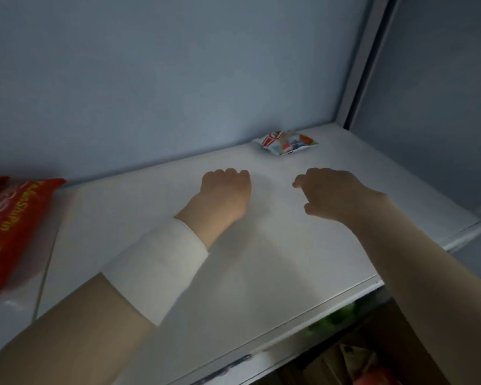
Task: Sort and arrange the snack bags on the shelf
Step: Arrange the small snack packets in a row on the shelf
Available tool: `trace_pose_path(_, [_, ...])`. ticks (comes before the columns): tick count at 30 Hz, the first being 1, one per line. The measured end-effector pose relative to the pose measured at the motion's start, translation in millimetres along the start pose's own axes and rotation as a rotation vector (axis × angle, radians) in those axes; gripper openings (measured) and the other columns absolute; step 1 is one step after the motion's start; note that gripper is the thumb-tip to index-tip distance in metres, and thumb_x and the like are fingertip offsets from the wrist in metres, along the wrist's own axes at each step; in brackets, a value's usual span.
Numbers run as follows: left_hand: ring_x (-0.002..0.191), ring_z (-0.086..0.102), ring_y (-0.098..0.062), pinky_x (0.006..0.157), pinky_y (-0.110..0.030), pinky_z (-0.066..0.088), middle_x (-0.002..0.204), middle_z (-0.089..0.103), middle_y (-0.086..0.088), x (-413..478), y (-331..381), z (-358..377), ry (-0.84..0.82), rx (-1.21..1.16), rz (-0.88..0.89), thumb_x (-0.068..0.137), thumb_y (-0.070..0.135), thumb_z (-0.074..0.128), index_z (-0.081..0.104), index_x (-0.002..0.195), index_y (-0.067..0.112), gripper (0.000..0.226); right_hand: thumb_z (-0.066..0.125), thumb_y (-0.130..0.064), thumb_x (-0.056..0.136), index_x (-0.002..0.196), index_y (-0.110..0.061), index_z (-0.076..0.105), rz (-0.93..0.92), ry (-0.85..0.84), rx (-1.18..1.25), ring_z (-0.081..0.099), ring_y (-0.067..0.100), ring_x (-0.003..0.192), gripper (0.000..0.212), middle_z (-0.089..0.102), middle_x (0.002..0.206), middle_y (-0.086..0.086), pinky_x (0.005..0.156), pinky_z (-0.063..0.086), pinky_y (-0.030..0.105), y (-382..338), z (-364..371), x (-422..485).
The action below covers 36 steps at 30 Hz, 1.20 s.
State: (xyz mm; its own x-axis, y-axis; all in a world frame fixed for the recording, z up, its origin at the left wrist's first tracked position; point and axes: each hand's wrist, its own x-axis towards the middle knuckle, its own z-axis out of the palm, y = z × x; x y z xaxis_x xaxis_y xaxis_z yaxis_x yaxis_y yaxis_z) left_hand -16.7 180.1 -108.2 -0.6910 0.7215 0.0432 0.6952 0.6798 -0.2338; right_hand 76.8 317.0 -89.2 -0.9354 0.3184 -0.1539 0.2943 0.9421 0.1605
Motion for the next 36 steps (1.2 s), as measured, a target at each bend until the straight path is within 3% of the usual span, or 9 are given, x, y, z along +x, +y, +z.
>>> trace_pose_path(5, [0.115,0.053,-0.030,0.084,-0.033,0.039,0.123,0.053,-0.013,74.2,14.2,7.6,-0.042,-0.065,-0.016,0.092,0.018,0.048,0.045,0.124,0.007,0.034,0.046,-0.013,0.089,0.132,-0.019,0.045,0.056,0.047,-0.044,0.050,0.024,0.115,0.043,0.050,0.128,0.006,0.086,0.040,0.033,29.0,1.7,43.1])
trace_pose_path(8, [0.122,0.051,-0.031,0.093,-0.035,0.042,0.133,0.051,-0.015,113.0,13.1,16.0,-0.096,-0.401,-0.128,0.089,0.029,0.054,0.040,0.131,0.006,0.050,0.046,-0.014,0.089,0.132,-0.019,0.045,0.074,0.084,-0.039,0.049,0.024,0.118,0.043,0.049,0.130,0.005,0.090,0.041,0.033,42.7,3.3,62.4])
trace_pose_path(13, [0.067,0.059,-0.027,0.051,-0.028,0.045,0.128,0.053,-0.019,172.8,19.0,37.8,-0.131,-1.070,-0.468,0.090,0.046,0.053,0.016,0.138,-0.003,0.078,0.045,-0.016,0.091,0.134,-0.019,0.041,0.080,0.102,-0.038,0.047,0.024,0.117,0.044,0.047,0.130,0.006,0.087,0.040,0.033,60.4,11.2,82.0])
trace_pose_path(18, [0.116,0.056,-0.034,0.085,-0.032,0.047,0.135,0.049,-0.021,204.8,26.5,54.6,-0.051,-1.123,-0.530,0.087,0.038,0.061,0.004,0.141,-0.005,0.090,0.045,-0.016,0.092,0.136,-0.019,0.039,0.087,0.094,0.004,0.045,0.023,0.119,0.045,0.045,0.132,0.006,0.090,0.040,0.033,70.2,17.5,88.7])
trace_pose_path(21, [0.119,0.055,-0.031,0.094,-0.035,0.046,0.132,0.053,-0.019,208.9,28.6,57.9,-0.036,-1.169,-0.543,0.085,0.026,0.066,-0.002,0.142,-0.008,0.095,0.045,-0.016,0.092,0.137,-0.019,0.038,0.084,0.105,0.038,0.045,0.024,0.120,0.046,0.045,0.132,0.006,0.091,0.040,0.033,74.3,21.0,87.1])
trace_pose_path(24, [0.110,0.058,-0.027,0.092,-0.038,0.050,0.123,0.053,-0.013,198.3,23.3,52.8,0.000,-1.354,-0.565,0.081,0.014,0.071,0.017,0.133,-0.001,0.076,0.046,-0.020,0.092,0.139,-0.021,0.033,0.083,0.094,0.137,0.042,0.024,0.122,0.049,0.045,0.132,0.005,0.093,0.038,0.032,79.2,22.8,78.4])
trace_pose_path(29, [0.083,0.063,-0.021,0.069,-0.033,0.055,0.097,0.064,-0.007,138.7,13.7,31.1,-0.005,-1.589,-0.351,0.085,0.002,0.064,0.057,0.105,0.009,0.023,0.054,-0.041,0.089,0.147,-0.023,0.021,0.135,0.175,0.608,0.033,0.016,0.136,0.069,0.033,0.150,-0.002,0.108,0.028,0.028,79.7,21.2,54.8])
trace_pose_path(31, [0.075,0.062,-0.011,0.061,-0.021,0.055,0.088,0.065,0.000,104.8,11.5,19.1,0.006,-1.624,-0.270,0.086,0.002,0.062,0.059,0.103,0.013,0.020,0.058,-0.043,0.085,0.146,-0.020,0.026,0.169,0.229,0.873,0.039,0.014,0.133,0.073,0.038,0.147,-0.003,0.105,0.032,0.026,73.2,20.4,44.0])
trace_pose_path(36, [0.085,0.066,-0.013,0.072,-0.026,0.056,0.104,0.067,-0.004,35.3,2.3,-2.4,0.024,-1.675,-0.183,0.084,0.006,0.065,0.060,0.108,0.015,0.025,0.065,-0.039,0.078,0.132,-0.016,0.049,0.124,0.165,1.426,0.062,0.014,0.109,0.060,0.059,0.127,-0.003,0.091,0.049,0.027,43.7,17.9,6.3])
